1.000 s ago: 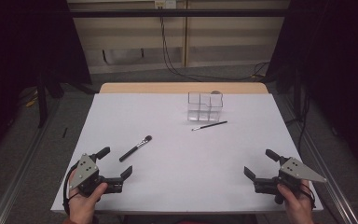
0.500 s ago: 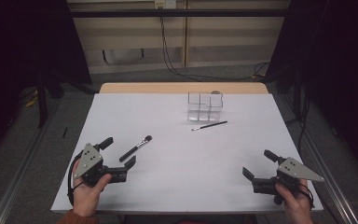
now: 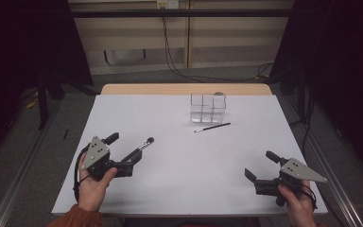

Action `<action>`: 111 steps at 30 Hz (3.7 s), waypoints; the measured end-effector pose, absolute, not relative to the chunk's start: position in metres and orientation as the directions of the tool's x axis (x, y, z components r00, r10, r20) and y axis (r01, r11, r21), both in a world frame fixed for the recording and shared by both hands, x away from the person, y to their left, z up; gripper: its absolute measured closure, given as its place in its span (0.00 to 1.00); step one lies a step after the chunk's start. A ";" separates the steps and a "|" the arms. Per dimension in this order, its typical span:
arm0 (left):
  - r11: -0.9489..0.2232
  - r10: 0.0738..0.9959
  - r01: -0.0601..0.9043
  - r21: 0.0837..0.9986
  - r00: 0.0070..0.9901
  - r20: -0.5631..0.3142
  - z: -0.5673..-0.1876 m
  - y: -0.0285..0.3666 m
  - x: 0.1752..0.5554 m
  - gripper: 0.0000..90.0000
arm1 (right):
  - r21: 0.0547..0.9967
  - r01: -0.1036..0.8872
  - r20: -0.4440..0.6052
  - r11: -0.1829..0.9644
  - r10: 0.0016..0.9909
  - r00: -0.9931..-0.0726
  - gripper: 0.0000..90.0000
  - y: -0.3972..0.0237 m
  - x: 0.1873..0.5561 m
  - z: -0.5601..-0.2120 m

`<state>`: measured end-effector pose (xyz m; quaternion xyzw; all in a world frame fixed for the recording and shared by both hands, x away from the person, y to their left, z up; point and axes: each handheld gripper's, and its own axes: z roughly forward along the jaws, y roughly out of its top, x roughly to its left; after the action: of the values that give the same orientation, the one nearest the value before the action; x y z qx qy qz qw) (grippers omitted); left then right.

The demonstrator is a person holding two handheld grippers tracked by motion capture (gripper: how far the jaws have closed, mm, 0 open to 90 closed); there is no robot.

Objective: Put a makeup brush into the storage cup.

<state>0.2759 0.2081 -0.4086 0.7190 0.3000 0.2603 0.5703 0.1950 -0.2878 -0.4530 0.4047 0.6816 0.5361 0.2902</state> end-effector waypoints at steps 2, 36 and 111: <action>-0.161 0.732 0.133 0.978 0.680 0.028 -0.407 0.208 0.280 0.02 | 0.966 0.241 0.041 0.095 0.862 -0.505 0.00 -0.288 0.195 -0.453; -0.226 0.763 0.235 0.945 0.646 0.022 -0.405 0.208 0.347 0.01 | 0.962 0.257 0.050 0.096 0.859 -0.509 0.00 -0.287 0.194 -0.455; -0.739 0.659 0.655 0.157 0.751 -0.030 -0.445 0.184 0.398 0.49 | 0.953 0.274 0.031 0.131 0.857 -0.515 0.00 -0.288 0.190 -0.456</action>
<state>0.3979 0.1844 -0.4448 0.9324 0.3523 0.0137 0.0793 0.1903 -0.2880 -0.4560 0.4053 0.6978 0.5199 0.2801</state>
